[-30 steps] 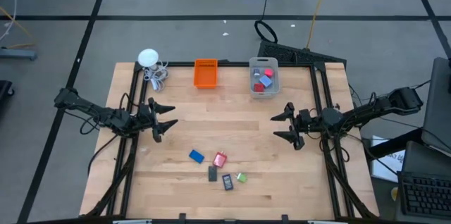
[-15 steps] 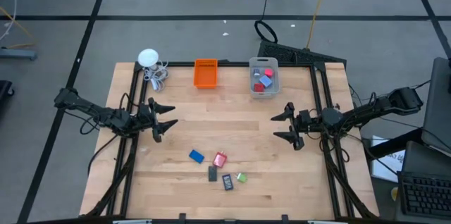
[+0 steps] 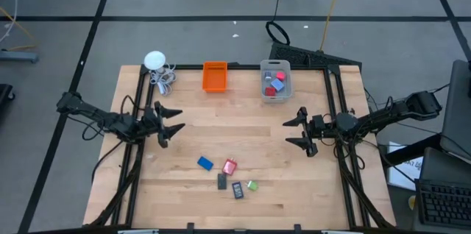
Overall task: Pick & Place Office items
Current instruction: Put the red charger adapter into the gray bin
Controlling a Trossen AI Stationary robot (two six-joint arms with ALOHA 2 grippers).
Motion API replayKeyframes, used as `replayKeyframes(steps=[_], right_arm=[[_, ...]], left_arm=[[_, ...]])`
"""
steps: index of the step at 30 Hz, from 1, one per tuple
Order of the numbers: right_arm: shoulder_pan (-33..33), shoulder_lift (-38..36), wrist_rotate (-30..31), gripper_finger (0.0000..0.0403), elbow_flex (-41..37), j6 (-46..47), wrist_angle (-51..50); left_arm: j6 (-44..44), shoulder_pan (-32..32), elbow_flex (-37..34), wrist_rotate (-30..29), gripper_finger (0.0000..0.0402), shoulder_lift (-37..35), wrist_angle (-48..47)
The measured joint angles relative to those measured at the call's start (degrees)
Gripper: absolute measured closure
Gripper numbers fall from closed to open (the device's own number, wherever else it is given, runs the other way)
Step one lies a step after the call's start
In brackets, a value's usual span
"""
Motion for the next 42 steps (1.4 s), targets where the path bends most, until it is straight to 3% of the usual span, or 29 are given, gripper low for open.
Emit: replayKeyframes(steps=[8, 17, 22, 32, 42], right_arm=[[0.02, 0.0, -0.02, 0.0128, -0.01, 0.04, -0.41], [0.02, 0.02, -0.02, 0.0128, 0.0, 0.25, -0.9], [0.02, 0.0, -0.02, 0.0128, -0.02, 0.25, -0.88], [0.02, 0.02, 0.0, 0.0128, -0.01, 0.03, -0.85], [0.02, 0.01, 0.0, 0.0128, -0.01, 0.05, -0.85]], left_arm=[[-7.84, 0.0, 0.0, 0.0, 0.011, 0.0, 4.65], [-9.97, 0.0, 0.0, 0.1, 0.011, -0.02, 7.89], [-14.97, -0.02, 0.0, 9.22, 0.011, 1.4, 8.49], [-18.64, -0.13, 0.45, 12.56, 0.011, 19.64, 17.0], [-21.15, -0.13, 9.29, 15.52, 0.011, 39.07, 18.06]])
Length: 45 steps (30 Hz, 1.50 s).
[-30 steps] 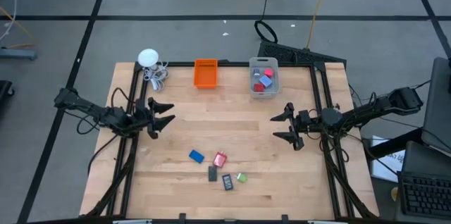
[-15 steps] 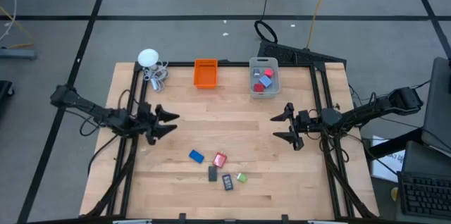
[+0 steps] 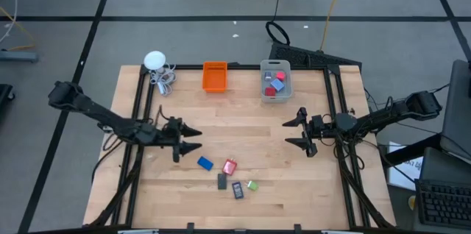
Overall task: Pick & Place Office items
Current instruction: Put the red charger adapter into the gray bin
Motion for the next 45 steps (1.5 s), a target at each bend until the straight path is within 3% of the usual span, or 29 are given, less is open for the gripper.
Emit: replayKeyframes(steps=[7, 11, 18, 23, 31, 38, 45], right_arm=[[0.0, 0.01, -0.02, 0.0128, 0.0, 0.95, -0.02], [0.0, 0.01, -0.01, 0.0128, 0.0, 1.01, -0.02], [0.0, -0.01, 0.0, 0.0128, -0.01, 1.01, -0.02], [0.0, 0.01, -0.02, 0.0128, -0.01, 1.04, 0.0], [0.0, -0.01, -0.02, 0.0128, -0.01, 1.04, 0.0], [0.0, -0.01, -0.01, 0.0128, -0.01, 1.04, 0.0], [0.0, -0.01, 0.0, 0.0128, -0.01, 1.04, 0.0]], left_arm=[[-0.23, 0.0, 12.05, 5.73, 0.011, 14.18, -3.18], [-2.27, -0.03, 22.8, 10.47, 0.011, 22.49, -15.89], [-9.5, 0.06, 41.89, 10.54, 0.011, 36.43, -43.09], [-15.2, 0.52, 51.56, 10.54, 0.011, 44.81, -57.06], [-23.26, 1.59, 62.8, 10.11, 0.011, 55.03, -68.85], [-30.49, 1.67, 71.47, 13.44, 0.011, 62.17, -78.55], [-36.39, 1.66, 75.62, 14.31, 0.011, 65.97, -80.71]])
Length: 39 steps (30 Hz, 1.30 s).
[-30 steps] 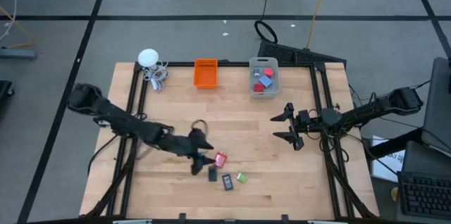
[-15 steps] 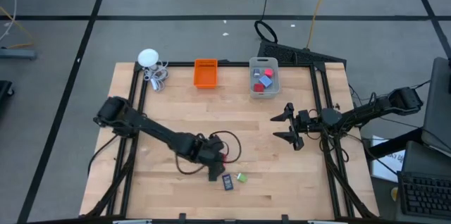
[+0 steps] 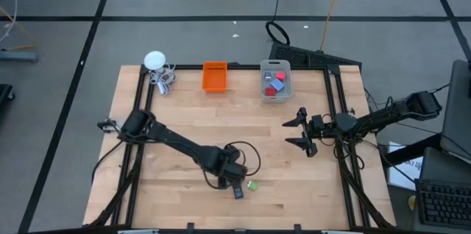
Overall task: Pick & Place Office items
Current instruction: Put the red charger adapter into the gray bin
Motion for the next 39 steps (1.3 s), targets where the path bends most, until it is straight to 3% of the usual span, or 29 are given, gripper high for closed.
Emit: replayKeyframes(steps=[8, 23, 26, 31, 39], right_arm=[[-0.02, -0.01, 0.0, 0.0128, 0.0, 0.0, 0.0], [0.0, 0.02, 0.0, 0.0128, 0.0, 0.02, -0.06], [0.0, 0.02, 0.0, 0.0128, 0.0, 0.02, -0.06], [0.0, 0.02, 0.0, 0.0128, 0.02, 0.02, -0.07], [0.0, 0.0, 0.0, 0.0128, 0.0, 0.02, -0.04]], left_arm=[[-1.11, 0.69, -0.03, -1.09, 0.011, 3.69, -0.19], [6.48, 1.38, 0.1, -1.75, 0.0111, 5.41, 1.65], [7.27, 1.55, 0.06, -1.61, 0.0125, 5.47, 1.66], [11.61, 1.57, 0.03, -1.57, 0.0185, 5.49, 1.8], [17.82, 2.4, -0.54, -2.19, 0.0186, 1.12, 0.54]])
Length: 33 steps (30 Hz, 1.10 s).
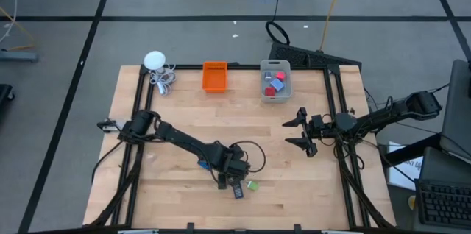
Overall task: Pick & Place Office items
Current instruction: Put the red charger adapter into the gray bin
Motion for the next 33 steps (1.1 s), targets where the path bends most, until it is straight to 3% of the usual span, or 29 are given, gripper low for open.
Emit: replayKeyframes(steps=[4, 8, 13, 16, 22, 33], right_arm=[[0.0, 0.01, 0.0, 0.0128, 0.0, 0.0, 0.02], [0.0, -0.01, 0.0, 0.0128, 0.0, 0.0, -0.03], [0.02, 0.01, 0.0, 0.0128, 0.02, 0.0, -0.25], [0.03, 0.04, 0.0, 0.0128, 0.0, 0.0, -0.22], [1.61, 2.75, -0.01, 0.0128, 1.01, 1.17, 0.44], [7.71, 12.75, 3.03, 0.0152, 11.37, -7.95, 0.88]], left_arm=[[2.82, -0.08, 0.33, -4.35, 0.0186, -5.83, 1.25], [7.28, -1.27, 0.26, -12.31, 0.0186, -11.08, 2.96], [20.62, -4.21, 0.35, -26.15, 0.018, -14.8, 11.84], [29.41, -5.6, 0.35, -29.82, 0.018, -14.89, 20.32], [41.82, -5.15, -0.99, -30.54, 0.0183, -14.43, 34.5], [50.33, -1.45, -8.5, -18.79, 0.0181, -14.4, 59.14]])
